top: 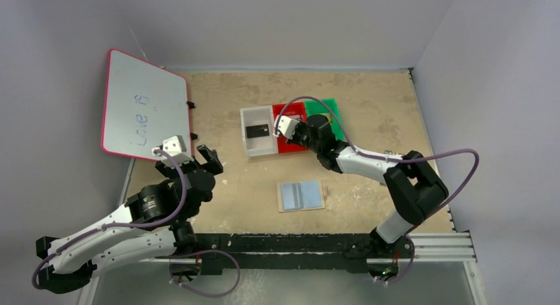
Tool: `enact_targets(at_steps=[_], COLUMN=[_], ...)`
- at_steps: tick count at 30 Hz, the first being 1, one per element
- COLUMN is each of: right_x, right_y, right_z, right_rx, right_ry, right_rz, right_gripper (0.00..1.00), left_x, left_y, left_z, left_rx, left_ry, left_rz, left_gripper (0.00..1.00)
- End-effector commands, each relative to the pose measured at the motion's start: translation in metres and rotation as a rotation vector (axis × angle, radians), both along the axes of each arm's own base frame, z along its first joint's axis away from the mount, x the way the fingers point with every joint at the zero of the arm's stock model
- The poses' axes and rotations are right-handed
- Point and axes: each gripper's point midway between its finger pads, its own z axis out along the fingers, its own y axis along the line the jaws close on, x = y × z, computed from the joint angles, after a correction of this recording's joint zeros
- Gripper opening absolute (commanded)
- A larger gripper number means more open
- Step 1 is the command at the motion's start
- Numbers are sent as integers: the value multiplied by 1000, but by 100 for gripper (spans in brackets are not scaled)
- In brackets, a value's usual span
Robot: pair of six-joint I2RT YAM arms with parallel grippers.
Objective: Take the credit cards out of the card holder
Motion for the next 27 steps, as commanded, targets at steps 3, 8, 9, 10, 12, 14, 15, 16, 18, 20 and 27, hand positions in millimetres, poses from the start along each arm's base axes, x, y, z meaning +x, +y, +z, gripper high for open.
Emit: enact_targets(at_steps=[3,8,9,10,12,14,15,16,18,20,27], right_x=[31,45,47,48,49,52,55,56,57,59,72], right_y=[13,11,11,10,10,8,8,9,13,16,11], right_z=[27,12,11,11,12,10,10,10,7,1,-23], right_rx=[-81,-173,-179,-179,-181,-196,-197,-193,-198,-223,-315], right_ry=[-167,-153,-150,-151,-167,-178,-179,-176,-158,-146,-90], right_rz=[44,50,45,45,46,47,43,41,65,101,151], right_gripper=[0,0,0,0,0,0,0,0,0,0,0], left_x=[2,4,4,4,4,4,4,4,3,2,-3], left_y=[-3,-5,-6,-6,-5,-4,-4,-3,-2,0,8], left_z=[2,-1,-1,-1,0,0,1,1,3,4,9], left_rx=[-3,36,41,53,59,57,54,49,37,26,-45], left_ry=[-8,14,16,20,20,19,18,16,12,6,-17], left_rz=[5,6,6,8,11,15,15,14,14,18,29], left_gripper=[88,89,89,89,89,89,89,89,90,90,90])
